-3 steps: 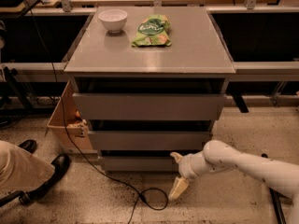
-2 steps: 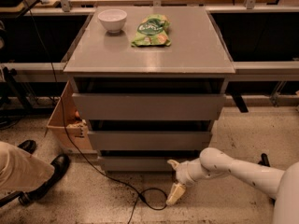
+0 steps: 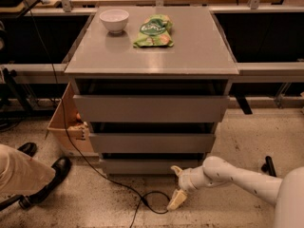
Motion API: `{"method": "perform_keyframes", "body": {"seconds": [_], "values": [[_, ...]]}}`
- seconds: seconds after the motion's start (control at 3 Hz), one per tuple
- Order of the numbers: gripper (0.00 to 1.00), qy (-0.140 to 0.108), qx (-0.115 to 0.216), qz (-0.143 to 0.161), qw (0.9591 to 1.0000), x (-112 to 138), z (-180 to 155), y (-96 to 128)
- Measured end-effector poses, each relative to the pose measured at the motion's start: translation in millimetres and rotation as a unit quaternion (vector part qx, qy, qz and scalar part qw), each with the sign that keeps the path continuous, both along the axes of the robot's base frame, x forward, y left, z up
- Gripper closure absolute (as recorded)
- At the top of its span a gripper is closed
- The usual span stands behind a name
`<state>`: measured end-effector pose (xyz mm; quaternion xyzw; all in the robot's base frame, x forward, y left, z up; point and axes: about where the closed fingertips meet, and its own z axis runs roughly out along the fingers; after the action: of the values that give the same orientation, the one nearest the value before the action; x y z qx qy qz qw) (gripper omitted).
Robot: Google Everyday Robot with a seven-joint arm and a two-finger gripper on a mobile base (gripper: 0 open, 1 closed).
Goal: Open bottom drawer
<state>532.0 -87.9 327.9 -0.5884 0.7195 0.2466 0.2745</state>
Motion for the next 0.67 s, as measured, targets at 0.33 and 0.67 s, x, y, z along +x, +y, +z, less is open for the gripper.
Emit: {"method": "perform_keyframes", "body": {"seconds": [0.33,0.67], "values": [[0.0,0.003,0.008,-0.036,0.9993,8,-43,-15],[0.0,-0.011,0.008,-0.07,0.9975,29,-85,-26]]}}
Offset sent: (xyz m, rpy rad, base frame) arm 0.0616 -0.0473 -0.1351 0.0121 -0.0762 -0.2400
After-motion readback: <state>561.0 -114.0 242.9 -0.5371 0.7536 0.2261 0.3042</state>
